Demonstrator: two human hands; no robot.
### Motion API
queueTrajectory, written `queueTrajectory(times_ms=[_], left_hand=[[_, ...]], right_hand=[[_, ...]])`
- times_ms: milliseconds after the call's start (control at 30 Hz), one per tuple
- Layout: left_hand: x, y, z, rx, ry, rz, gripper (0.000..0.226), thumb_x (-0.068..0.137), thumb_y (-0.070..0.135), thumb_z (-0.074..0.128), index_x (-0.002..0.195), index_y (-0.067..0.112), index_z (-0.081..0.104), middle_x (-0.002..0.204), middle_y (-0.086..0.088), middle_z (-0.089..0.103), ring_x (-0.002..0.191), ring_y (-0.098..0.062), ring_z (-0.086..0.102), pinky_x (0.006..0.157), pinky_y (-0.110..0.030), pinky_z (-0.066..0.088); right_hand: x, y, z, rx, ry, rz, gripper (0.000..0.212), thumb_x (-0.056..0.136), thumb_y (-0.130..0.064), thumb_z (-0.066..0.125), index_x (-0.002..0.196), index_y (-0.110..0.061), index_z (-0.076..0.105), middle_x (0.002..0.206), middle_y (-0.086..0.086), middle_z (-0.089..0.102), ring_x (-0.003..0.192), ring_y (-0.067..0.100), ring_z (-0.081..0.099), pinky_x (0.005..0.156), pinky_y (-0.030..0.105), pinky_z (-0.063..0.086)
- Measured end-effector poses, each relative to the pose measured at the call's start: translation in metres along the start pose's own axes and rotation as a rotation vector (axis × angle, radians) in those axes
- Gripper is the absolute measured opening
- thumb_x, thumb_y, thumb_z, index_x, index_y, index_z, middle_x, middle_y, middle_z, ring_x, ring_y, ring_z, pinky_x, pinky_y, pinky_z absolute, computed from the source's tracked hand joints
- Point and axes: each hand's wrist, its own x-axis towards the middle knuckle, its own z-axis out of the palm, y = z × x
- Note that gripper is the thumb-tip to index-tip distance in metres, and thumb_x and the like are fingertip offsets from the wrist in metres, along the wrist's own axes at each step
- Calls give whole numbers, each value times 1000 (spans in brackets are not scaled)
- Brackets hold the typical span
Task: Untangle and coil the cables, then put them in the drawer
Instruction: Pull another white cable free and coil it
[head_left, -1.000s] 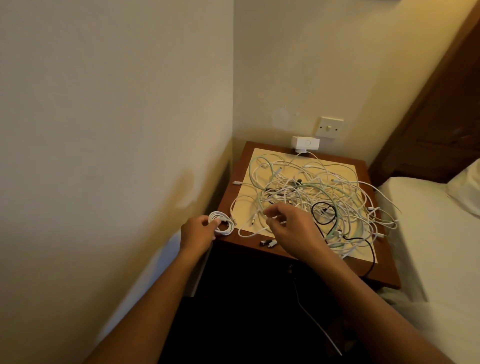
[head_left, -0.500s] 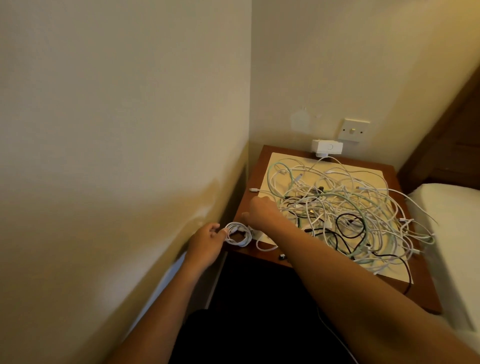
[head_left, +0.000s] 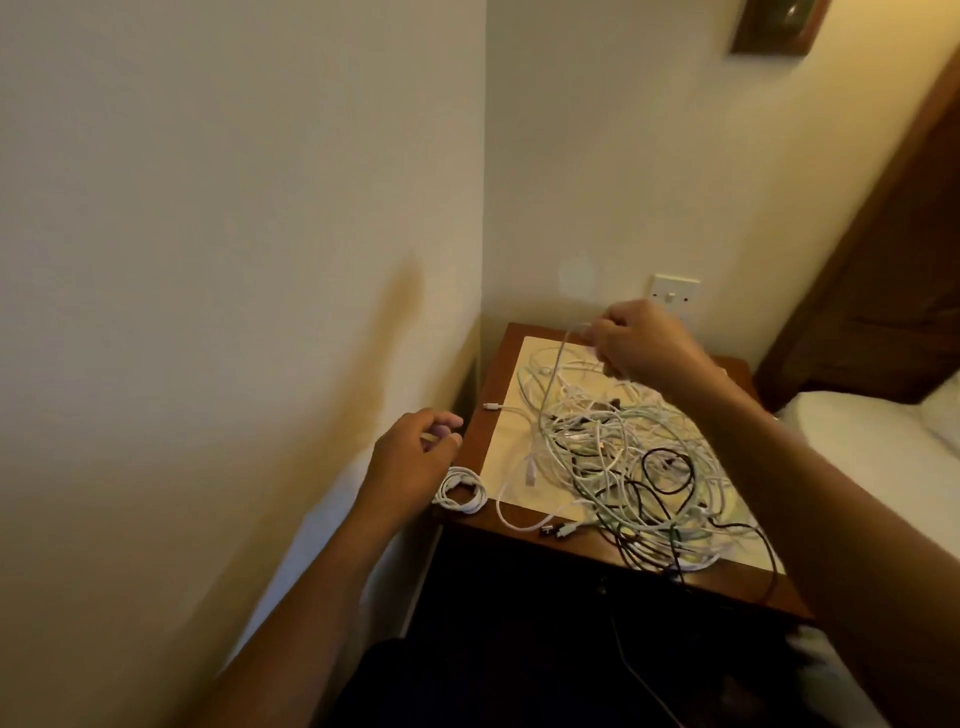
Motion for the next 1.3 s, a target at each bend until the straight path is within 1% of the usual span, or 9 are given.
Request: queueTrajectory(times_ms=[167,267,367,500,633,833,1000,1100,1300], left_hand=[[2,61,24,-19,-82,100,21,98,27,63,119,26,66,107,7,65,96,-9,62,72,-16,47],[11,102,42,23,-109,191,48,97,41,64,141,29,52,121,3,60,106,-16,60,91,-34,52],[21,142,61,107,-233,256,67,95,50,65,154,30,40,131,-1,53,111,-16,56,93,-34,47],[24,176,89,222,-478,362,46,99,46,62,142,31,57,133,-4,62,106,-23,66,85,-34,52],[35,194,105,196,-478,390,24,104,34,54,105,23,75,108,-4,73,85,-23,71,76,-38,55],[75,228,73,-269,-212,262,26,107,18,49,88,18,67,100,-13,68,81,-30,75,76,-38,63],[82,267,39,-343,-139,385,22,108,25,48,97,21,67,105,-7,73,83,-21,72,78,-38,61],[78,294,18,-370,-133,453,22,108,31,46,99,23,64,101,-1,76,84,-19,69,71,-33,54],[54,326,6,-445,-220,616,24,108,31,48,110,20,69,75,0,58,70,-16,55,68,-33,52]], right_hand=[[-31,-39,-89,185,97,-158,23,107,-13,50,96,-19,69,88,5,75,75,15,72,70,29,60],[-47,-62,-127,245,148,-262,21,108,-13,48,108,-15,69,97,4,76,87,14,76,77,29,63],[-63,-80,-155,348,174,-317,22,108,-16,48,115,-12,68,100,4,77,92,15,76,82,34,64],[-90,-93,-185,529,169,-404,24,109,-17,46,119,-11,67,106,6,76,99,17,75,84,36,63],[-110,-84,-214,641,215,-448,26,110,-16,43,122,-10,65,110,7,74,104,19,74,88,38,62],[-105,-8,-234,170,294,-193,15,107,-18,51,112,-18,65,104,4,75,97,17,73,86,38,61],[-86,74,-207,-226,141,137,11,103,-14,56,103,-14,67,99,9,72,83,19,72,64,28,59],[-79,106,-191,-258,72,235,17,102,-14,56,112,-9,70,101,10,72,86,23,72,71,33,64],[-71,86,-182,-58,126,-4,69,93,-5,67,155,-15,37,144,11,53,126,25,56,98,40,56]])
